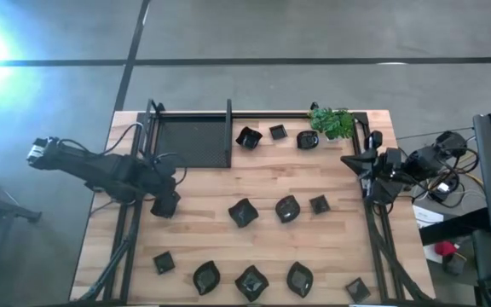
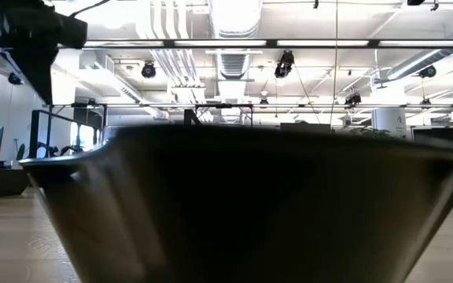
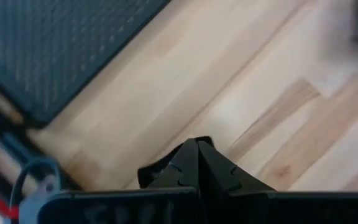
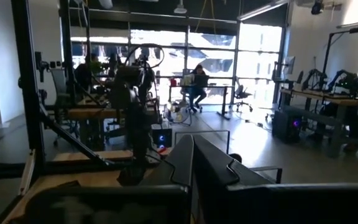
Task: Pick & Place Mini shaped plates
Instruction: Stack the black distorted square plate on top of the black distorted square plate on the table
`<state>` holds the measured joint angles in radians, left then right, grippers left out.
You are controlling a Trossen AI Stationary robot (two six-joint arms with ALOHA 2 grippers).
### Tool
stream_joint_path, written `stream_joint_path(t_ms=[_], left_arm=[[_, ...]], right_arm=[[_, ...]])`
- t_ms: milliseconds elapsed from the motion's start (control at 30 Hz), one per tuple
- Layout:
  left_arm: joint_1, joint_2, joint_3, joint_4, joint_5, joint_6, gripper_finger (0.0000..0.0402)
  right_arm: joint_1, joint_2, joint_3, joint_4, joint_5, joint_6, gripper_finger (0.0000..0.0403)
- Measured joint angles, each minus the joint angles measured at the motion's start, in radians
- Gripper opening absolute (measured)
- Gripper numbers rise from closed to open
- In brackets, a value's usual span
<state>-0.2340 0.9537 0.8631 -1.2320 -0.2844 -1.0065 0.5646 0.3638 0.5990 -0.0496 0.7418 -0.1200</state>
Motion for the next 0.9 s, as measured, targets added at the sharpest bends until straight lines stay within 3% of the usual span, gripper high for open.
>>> stream_joint_path(t_ms=[400, 633, 733, 900], left_arm=[[0.0, 0.039, 0.0, -0.007, 0.066, -0.121, 0.0002], [0.0, 0.074, 0.0, -0.005, 0.083, -0.106, 0.0063], [0.0, 0.098, 0.0, 0.004, 0.118, -0.17, 0.0089], [-0.001, 0.161, -0.001, 0.015, 0.15, -0.248, 0.0101]], right_arm=[[0.0, 0.054, 0.016, 0.003, 0.05, -0.013, 0.0008], [0.0, 0.073, 0.015, 0.004, 0.078, -0.011, 0.0008], [0.0, 0.077, 0.015, 0.004, 0.078, -0.007, 0.0008], [0.0, 0.077, 0.015, 0.01, 0.093, 0.012, 0.0008]])
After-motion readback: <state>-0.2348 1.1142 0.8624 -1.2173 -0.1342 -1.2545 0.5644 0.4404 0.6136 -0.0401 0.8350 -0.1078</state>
